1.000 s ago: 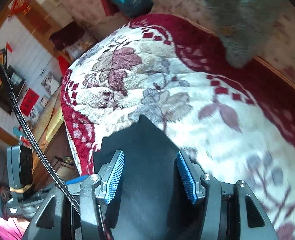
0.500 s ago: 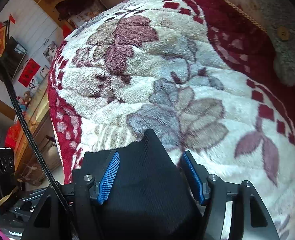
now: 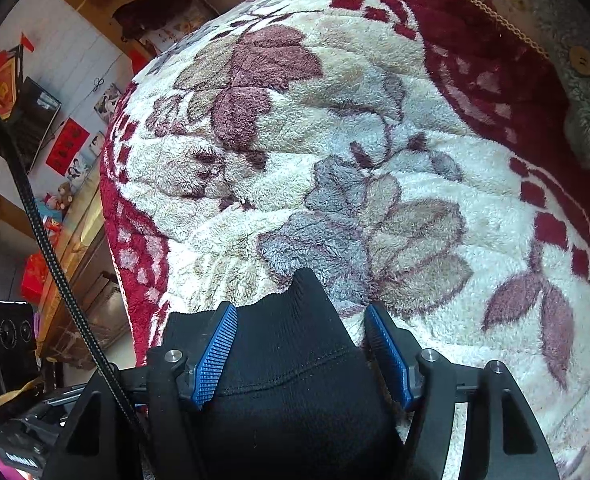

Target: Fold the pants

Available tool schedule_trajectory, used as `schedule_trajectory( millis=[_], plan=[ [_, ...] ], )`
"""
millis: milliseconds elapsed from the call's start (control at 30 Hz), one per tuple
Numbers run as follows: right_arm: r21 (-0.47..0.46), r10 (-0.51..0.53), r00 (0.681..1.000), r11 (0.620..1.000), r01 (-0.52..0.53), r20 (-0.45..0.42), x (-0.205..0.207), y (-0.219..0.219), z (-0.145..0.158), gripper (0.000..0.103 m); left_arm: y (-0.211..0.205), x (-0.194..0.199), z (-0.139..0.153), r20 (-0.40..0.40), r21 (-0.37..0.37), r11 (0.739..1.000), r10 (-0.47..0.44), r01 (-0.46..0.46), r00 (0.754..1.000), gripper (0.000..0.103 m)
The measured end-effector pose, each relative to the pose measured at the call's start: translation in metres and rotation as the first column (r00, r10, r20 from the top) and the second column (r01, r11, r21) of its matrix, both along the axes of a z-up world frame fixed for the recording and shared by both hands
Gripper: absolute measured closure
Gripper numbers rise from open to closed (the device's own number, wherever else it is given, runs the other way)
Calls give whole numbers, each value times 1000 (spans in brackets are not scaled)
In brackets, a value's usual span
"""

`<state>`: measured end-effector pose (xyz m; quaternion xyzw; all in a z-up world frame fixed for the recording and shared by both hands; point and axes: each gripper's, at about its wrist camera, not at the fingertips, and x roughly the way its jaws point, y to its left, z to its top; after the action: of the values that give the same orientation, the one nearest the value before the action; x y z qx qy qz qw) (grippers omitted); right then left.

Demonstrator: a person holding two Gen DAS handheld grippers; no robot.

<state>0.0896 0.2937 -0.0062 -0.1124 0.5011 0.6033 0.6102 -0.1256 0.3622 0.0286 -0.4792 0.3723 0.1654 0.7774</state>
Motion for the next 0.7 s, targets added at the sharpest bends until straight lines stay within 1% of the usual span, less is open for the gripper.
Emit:
schedule_trajectory(
  millis=[33, 100, 300, 367, 400, 433, 467, 500, 533, 567, 600, 633, 700],
  plan=[
    [1, 0, 1000, 1000, 0, -1, 0, 0, 0, 38, 0, 2, -2, 4, -13, 1000, -9, 9, 1000, 44],
    [3, 2, 1000, 1000, -2, 1, 0, 1, -1, 37, -3, 7, -7, 0, -31, 999, -23, 23, 1000, 44],
    [-2, 30, 999, 1000, -30, 22, -3, 2, 0, 35, -9, 18, -12, -51, 4, 999, -35, 35, 998, 44],
    [2, 39, 998, 999, -39, 53, -5, 2, 1, 41, -9, 21, -14, -58, 15, 999, -33, 34, 998, 44],
    [2, 33, 996, 999, -33, 88, -7, 1, 2, 57, -9, 23, -14, -59, 27, 999, -35, 37, 998, 44],
    [-1, 28, 992, 1000, -28, 122, -9, 1, 2, 63, -10, 25, -15, -62, 43, 998, -39, 41, 997, 50],
    [-1, 28, 990, 1000, -28, 135, -10, 1, 1, 65, -11, 28, -14, -61, 69, 996, -51, 55, 997, 63],
    [1, 27, 988, 1000, -28, 151, -11, 1, 1, 68, -12, 29, -15, -65, 84, 994, -59, 65, 996, 67],
    [4, 23, 986, 1000, -24, 165, -12, 0, 3, 74, -13, 29, -14, -64, 101, 992, -63, 69, 996, 74],
    [9, 22, 985, 1000, -23, 170, -12, -2, 4, 78, -15, 28, -12, -53, 118, 990, -66, 72, 996, 80],
    [19, 20, 985, 1000, -23, 170, -12, -4, 6, 84, -15, 27, -11, -45, 131, 989, -69, 75, 997, 82],
    [26, 19, 985, 999, -23, 171, -13, -5, 8, 86, -16, 25, -8, -33, 143, 987, -71, 75, 997, 85],
    [43, 11, 983, 999, -19, 185, -16, -10, 14, 89, -18, 22, -2, -4, 161, 984, -73, 72, 997, 86]
  ],
)
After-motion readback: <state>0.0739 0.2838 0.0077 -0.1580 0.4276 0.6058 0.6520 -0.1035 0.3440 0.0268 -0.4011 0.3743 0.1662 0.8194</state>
